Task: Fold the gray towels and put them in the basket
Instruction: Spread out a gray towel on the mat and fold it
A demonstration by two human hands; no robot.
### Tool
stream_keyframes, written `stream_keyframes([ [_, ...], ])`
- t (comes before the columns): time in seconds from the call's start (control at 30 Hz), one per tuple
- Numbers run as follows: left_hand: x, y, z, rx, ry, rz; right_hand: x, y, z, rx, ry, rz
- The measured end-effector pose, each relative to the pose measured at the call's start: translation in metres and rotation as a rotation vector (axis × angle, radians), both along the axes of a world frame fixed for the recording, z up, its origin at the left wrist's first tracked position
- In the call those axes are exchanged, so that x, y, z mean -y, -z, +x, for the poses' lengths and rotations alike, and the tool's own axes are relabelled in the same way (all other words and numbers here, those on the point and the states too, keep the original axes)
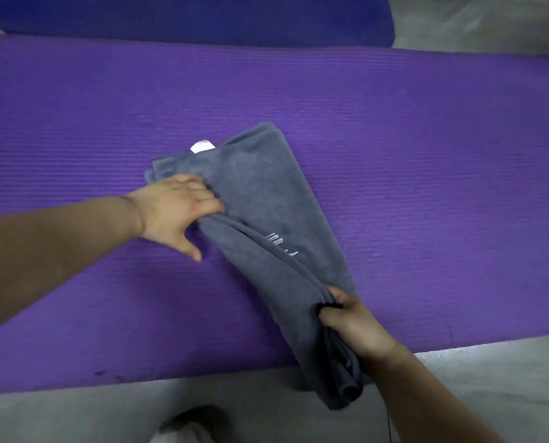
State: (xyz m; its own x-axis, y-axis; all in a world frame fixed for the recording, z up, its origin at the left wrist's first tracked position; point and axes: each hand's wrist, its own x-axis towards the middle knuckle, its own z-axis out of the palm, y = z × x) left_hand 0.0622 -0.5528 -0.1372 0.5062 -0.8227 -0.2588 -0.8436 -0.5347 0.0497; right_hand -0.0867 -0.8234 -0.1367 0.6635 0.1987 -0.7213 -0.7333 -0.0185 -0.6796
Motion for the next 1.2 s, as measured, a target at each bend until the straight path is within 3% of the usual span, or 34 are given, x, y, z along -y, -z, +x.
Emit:
stream_keyframes([
  [0.07,0.001,-0.008,0.014,0.028,0.013,-0.009,0.008,0.002,-0.003,-0.001,0.016,-0.024],
  [0.27,0.037,-0.043,0.065,-0.109,-0.393,0.301,0.026,-0.006,-0.008,0.089,-0.11,-0.213],
  [0.4,0.086,-0.045,0.088,-0.065,-0.399,0.169,0.045,-0.006,-0.006,0.118,-0.23,-0.398],
  [0.57,0.131,-0.034,0.087,0.127,-0.316,0.231,0.057,0.004,-0.014,0.153,-0.193,-0.578],
  [0.8,0.127,-0.02,0.073,0.15,-0.582,-0.194,0.06,0.009,-0.022,0.155,-0.156,-0.829],
  [1.0,0.126,-0.014,0.063,0.003,-0.668,-0.125,0.055,-0.004,-0.018,0.138,-0.316,-0.891],
  [1.13,0.105,-0.008,0.032,-0.004,-1.099,-0.541,0.051,-0.004,-0.003,0.225,-0.12,-0.876],
  [1.2,0.092,0.007,0.019,-0.146,-1.38,-0.73,0.044,-0.003,0.008,0.214,-0.061,-0.841],
])
